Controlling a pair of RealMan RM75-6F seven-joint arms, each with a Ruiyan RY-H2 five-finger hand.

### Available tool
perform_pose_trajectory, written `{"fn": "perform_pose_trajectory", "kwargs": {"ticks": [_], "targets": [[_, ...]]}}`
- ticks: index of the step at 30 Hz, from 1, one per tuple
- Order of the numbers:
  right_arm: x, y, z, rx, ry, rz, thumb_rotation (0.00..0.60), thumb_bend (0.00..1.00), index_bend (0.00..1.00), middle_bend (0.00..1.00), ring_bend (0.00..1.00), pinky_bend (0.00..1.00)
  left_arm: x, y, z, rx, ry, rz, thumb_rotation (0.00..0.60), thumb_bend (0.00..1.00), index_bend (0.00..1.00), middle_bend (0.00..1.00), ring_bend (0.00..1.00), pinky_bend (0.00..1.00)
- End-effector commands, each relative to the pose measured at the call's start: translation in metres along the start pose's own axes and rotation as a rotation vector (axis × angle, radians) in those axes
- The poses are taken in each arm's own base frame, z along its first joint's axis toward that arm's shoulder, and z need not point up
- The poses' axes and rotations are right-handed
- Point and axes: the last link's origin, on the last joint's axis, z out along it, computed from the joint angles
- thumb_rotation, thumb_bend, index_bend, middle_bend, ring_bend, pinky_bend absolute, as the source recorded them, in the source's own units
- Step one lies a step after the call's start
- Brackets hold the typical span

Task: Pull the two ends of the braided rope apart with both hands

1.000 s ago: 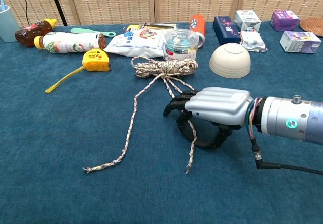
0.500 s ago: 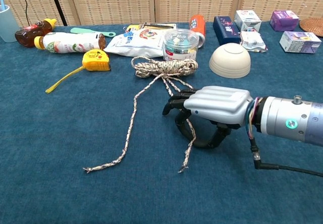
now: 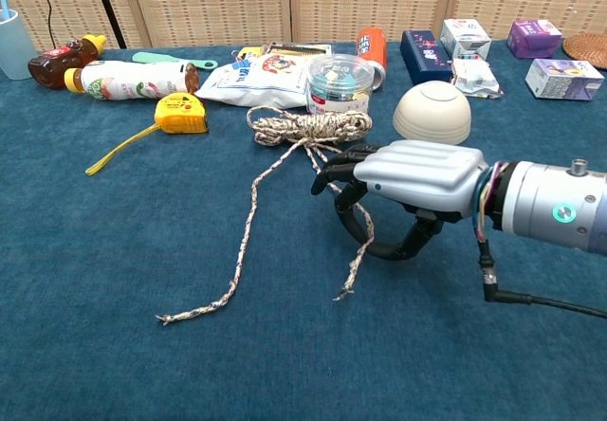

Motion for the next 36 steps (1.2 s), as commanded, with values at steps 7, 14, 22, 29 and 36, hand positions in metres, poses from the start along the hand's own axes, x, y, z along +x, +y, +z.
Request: {"fn": "perform_pose_trajectory", "kwargs": {"ticks": [7, 14, 22, 29, 36], "targets": [[0.004, 0.0, -0.003, -0.024, 0.021, 0.013, 0.6, 0.44, 0.6, 0.16, 0.0, 0.0, -0.029, 0.03, 0.041, -0.261, -0.085, 0.061, 0.6, 0.25, 0.4, 0.08, 0.03, 0.0], [0.006, 0.002, -0.007, -0.047, 0.035, 0.029, 0.6, 0.44, 0.6, 0.16, 0.0, 0.0, -0.046, 0.049, 0.063, -0.38, -0.1, 0.079, 0.6, 0.27, 0.47, 0.08, 0.0, 0.0], [0.005, 0.008, -0.014, -0.076, 0.041, 0.04, 0.6, 0.44, 0.6, 0.16, 0.0, 0.0, -0.071, 0.071, 0.088, -0.492, -0.122, 0.117, 0.6, 0.27, 0.49, 0.0, 0.0, 0.0], [0.004, 0.009, -0.017, -0.087, 0.04, 0.049, 0.6, 0.44, 0.6, 0.16, 0.0, 0.0, -0.084, 0.084, 0.099, -0.526, -0.143, 0.121, 0.6, 0.27, 0.51, 0.0, 0.0, 0.0], [0.001, 0.01, -0.019, -0.095, 0.037, 0.053, 0.6, 0.44, 0.6, 0.16, 0.0, 0.0, -0.098, 0.097, 0.106, -0.573, -0.18, 0.167, 0.6, 0.27, 0.48, 0.0, 0.0, 0.0]]}}
